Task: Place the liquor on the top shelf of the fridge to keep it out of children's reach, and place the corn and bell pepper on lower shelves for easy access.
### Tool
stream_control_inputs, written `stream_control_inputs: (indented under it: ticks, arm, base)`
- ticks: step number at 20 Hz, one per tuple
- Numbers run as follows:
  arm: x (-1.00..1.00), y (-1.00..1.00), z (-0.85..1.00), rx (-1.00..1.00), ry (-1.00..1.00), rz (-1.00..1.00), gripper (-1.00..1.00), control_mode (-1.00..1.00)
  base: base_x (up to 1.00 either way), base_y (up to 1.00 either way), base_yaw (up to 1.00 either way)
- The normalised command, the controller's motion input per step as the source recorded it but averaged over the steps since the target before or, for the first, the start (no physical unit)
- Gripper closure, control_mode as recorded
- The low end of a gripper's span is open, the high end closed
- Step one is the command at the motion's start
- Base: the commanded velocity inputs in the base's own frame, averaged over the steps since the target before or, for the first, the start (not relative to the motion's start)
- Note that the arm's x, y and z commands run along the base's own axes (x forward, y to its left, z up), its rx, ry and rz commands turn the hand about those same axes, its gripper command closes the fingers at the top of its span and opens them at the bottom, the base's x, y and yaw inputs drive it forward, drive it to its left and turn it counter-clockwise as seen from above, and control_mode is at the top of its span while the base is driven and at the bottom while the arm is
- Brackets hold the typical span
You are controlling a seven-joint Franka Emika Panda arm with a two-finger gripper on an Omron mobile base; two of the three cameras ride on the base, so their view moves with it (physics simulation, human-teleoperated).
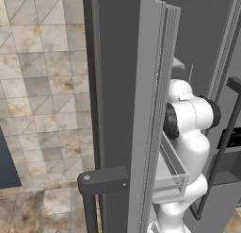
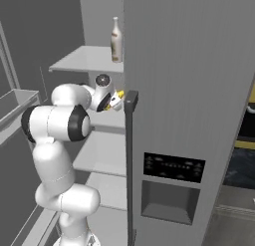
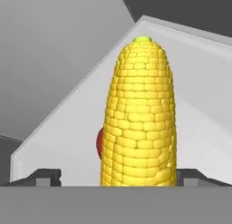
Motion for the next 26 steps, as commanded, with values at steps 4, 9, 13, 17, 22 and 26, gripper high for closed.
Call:
stream_control_inputs:
  ticks: [4, 9, 13, 17, 22, 26]
  arm:
    - [-0.34, 0.00, 0.00, -0.03, 0.00, 0.00, -1.00, -1.00]
    - [-0.35, 0.00, 0.00, -0.03, 0.00, 0.00, -1.00, -1.00]
    - [-0.23, 0.00, 0.00, -0.04, 0.00, -0.01, -1.00, -1.00]
    - [-0.60, -0.01, 0.06, -0.03, 0.00, -0.01, -1.00, -1.00]
    - [-1.00, -0.10, 0.19, -0.01, 0.00, 0.00, -1.00, -1.00]
    - [-1.00, -0.34, 0.57, 0.00, 0.00, 0.00, -1.00, -1.00]
  base:
    - [0.00, 0.00, 0.00]
    - [0.00, 0.00, 0.00]
    - [0.00, 0.00, 0.00]
    - [0.00, 0.00, 0.00]
    - [0.00, 0.00, 0.00]
    - [0.00, 0.00, 0.00]
